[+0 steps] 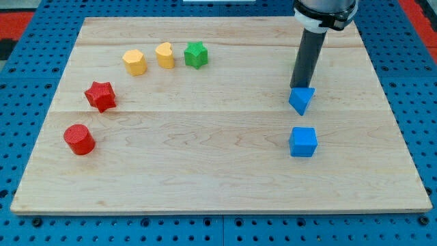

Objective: Slide the yellow heart up a bit

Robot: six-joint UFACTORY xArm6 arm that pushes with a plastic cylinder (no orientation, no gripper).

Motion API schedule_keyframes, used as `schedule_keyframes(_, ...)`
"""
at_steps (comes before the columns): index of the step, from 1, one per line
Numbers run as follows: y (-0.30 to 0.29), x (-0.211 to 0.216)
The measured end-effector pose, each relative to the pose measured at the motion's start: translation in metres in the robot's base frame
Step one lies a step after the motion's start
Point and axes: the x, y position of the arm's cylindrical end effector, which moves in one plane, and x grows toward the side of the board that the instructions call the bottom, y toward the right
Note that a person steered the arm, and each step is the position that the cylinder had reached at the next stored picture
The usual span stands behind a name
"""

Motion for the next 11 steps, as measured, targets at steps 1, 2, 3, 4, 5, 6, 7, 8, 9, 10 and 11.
schedule_keyframes(1,-0.032,-0.013)
schedule_keyframes(2,-0.098,-0.023)
schedule_keyframes(3,-0.155,-0.02)
schedule_keyframes(4,-0.181,-0.029)
schedule_keyframes(5,-0.215,-0.041)
schedule_keyframes(6,-0.243,-0.045)
schedule_keyframes(7,-0.229,-0.057)
schedule_keyframes(8,-0.228,-0.066)
schedule_keyframes(9,-0.222,-0.071)
schedule_keyframes(10,-0.177,-0.072)
schedule_keyframes(11,-0.144,-0.076)
